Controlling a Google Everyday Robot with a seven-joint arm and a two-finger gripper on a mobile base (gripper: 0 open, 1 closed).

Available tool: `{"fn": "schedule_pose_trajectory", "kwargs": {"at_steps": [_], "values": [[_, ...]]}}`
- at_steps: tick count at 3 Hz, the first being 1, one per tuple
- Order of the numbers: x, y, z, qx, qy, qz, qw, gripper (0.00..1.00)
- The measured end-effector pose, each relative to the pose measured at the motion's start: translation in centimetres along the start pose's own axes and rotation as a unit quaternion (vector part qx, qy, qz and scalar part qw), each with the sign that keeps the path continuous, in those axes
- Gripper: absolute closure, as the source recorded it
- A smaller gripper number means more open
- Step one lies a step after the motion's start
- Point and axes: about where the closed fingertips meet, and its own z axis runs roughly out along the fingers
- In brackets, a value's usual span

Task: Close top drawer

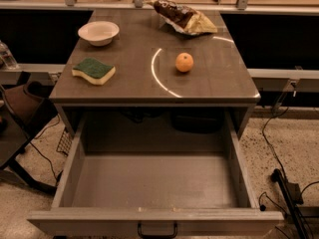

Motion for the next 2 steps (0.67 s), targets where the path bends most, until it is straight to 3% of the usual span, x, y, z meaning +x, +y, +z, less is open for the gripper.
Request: {"fn": "schedule_pose_trajectory", "kwargs": {"at_steps": [1,2], "values": [[4.0,4.6,0.9,-0.007,0.022,-0.008,0.9997,0.0],[6.5,11.3,2.7,-0.029,0.01,0.006,0.9995,0.0]]}}
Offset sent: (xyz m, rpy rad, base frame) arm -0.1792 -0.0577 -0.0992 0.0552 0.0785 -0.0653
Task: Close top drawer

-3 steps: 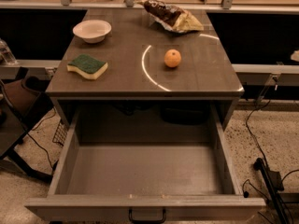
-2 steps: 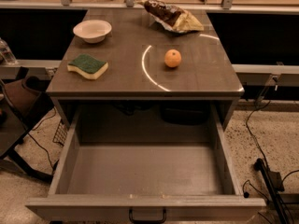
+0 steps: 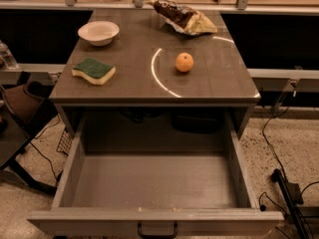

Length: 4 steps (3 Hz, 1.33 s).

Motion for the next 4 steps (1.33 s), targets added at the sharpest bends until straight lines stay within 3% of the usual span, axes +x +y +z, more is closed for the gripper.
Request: {"fn": "schedule_pose_trajectory", "kwargs": {"at_steps": [2,3,4], "values": [[-1.2,-0.4,0.5,0.001,-0.008,-0.008,0.9999,0.0],[-2.9,1.2,2.4,-0.002,-0.031,-0.009,0.9995,0.0],[-3.9,5.6,6.5,-0.027,-0.044,-0.014,0.9986,0.0]]}}
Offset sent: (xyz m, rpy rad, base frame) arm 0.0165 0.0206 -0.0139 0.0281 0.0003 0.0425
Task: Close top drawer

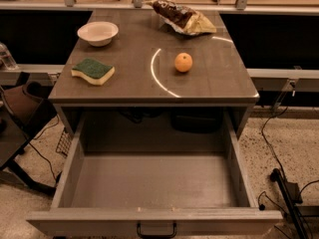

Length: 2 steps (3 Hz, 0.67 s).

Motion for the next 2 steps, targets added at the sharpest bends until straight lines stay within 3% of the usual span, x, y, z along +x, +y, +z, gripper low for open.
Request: {"fn": "schedule_pose_trajectory", "kwargs": {"at_steps": [1,2], "values": [[-0.5,4.9,4.0,-0.018,-0.014,-0.007,0.9997,0.0],[-2.1,8.9,7.3,-0.025,-0.036,-0.035,0.9984,0.0]]}}
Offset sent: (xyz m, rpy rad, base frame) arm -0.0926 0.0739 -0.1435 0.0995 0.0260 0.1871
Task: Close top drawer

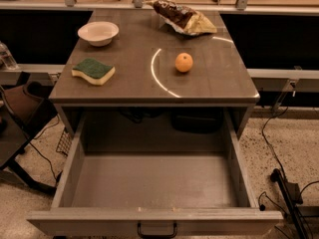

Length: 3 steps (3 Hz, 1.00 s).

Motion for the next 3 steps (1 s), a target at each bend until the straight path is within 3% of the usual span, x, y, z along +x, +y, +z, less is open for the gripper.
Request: {"fn": "schedule_pose_trajectory", "kwargs": {"at_steps": [1,3], "values": [[-2.6,2.1,3.5,-0.012,-0.017,-0.038,0.9991,0.0],[-7.4,2.3,8.3,-0.019,-0.037,-0.101,0.994,0.0]]}}
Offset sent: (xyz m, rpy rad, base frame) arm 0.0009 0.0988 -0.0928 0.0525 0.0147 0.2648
